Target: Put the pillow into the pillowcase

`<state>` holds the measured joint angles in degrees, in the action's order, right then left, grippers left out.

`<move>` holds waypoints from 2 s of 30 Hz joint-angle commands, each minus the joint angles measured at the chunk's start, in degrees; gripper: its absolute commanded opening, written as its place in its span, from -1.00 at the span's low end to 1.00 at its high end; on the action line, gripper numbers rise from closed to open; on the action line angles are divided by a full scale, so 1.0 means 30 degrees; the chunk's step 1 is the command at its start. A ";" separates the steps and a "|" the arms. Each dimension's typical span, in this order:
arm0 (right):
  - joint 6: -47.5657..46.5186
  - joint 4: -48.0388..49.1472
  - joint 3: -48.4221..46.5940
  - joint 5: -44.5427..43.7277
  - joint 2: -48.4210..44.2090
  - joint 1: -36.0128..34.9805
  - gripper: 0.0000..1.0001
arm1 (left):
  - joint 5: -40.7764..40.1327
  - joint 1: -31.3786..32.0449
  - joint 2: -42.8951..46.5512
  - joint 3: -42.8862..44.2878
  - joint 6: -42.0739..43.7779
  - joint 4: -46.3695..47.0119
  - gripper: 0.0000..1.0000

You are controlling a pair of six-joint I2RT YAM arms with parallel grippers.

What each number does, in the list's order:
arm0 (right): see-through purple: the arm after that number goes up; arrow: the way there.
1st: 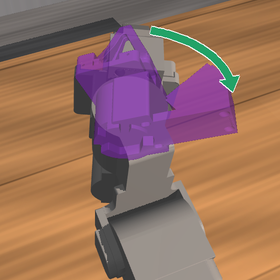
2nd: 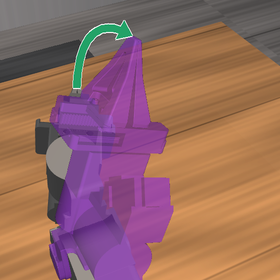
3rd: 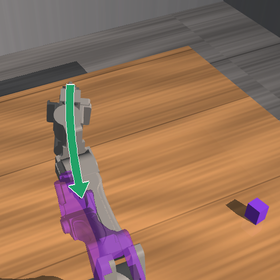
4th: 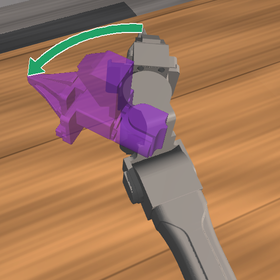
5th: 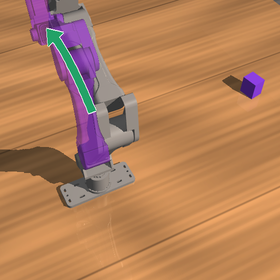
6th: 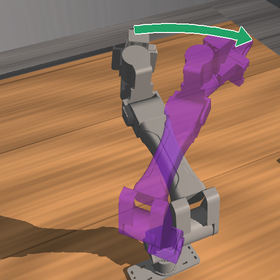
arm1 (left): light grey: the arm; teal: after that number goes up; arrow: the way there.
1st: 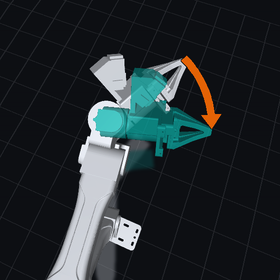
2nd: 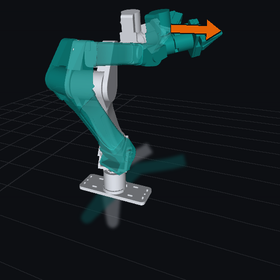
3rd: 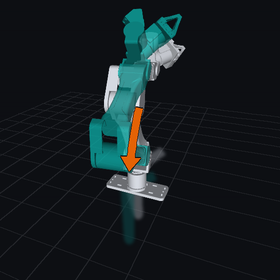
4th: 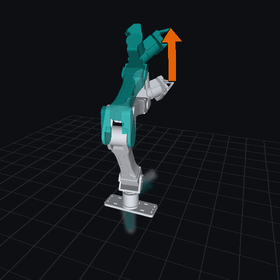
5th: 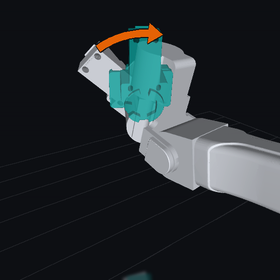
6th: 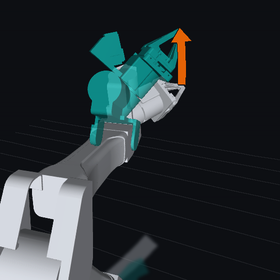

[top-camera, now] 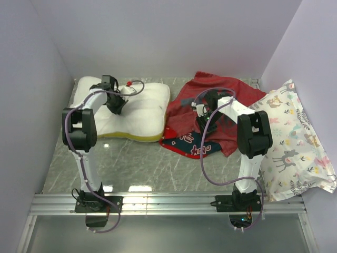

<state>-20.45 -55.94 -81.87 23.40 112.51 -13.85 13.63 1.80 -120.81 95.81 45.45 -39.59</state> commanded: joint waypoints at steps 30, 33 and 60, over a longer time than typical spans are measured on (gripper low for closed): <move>-0.0012 -0.1950 -0.6371 0.1606 0.6937 -0.5024 -1.00 | 0.4863 -0.0722 0.7989 -0.4455 -0.0269 -0.4705 0.99; 0.0574 -0.1394 -0.7192 0.1226 0.7233 -0.5053 -1.00 | 0.3782 0.0304 0.6730 -0.5303 -0.0500 -0.2775 0.99; 0.1865 0.1186 -0.6201 0.5648 -0.2197 -0.1039 -1.00 | 1.0016 -0.5204 0.9351 -0.1667 0.7523 -1.2582 -0.99</move>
<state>-14.33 -54.35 -102.61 36.80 111.44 -16.99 39.88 -15.07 -102.96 94.91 59.27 -67.18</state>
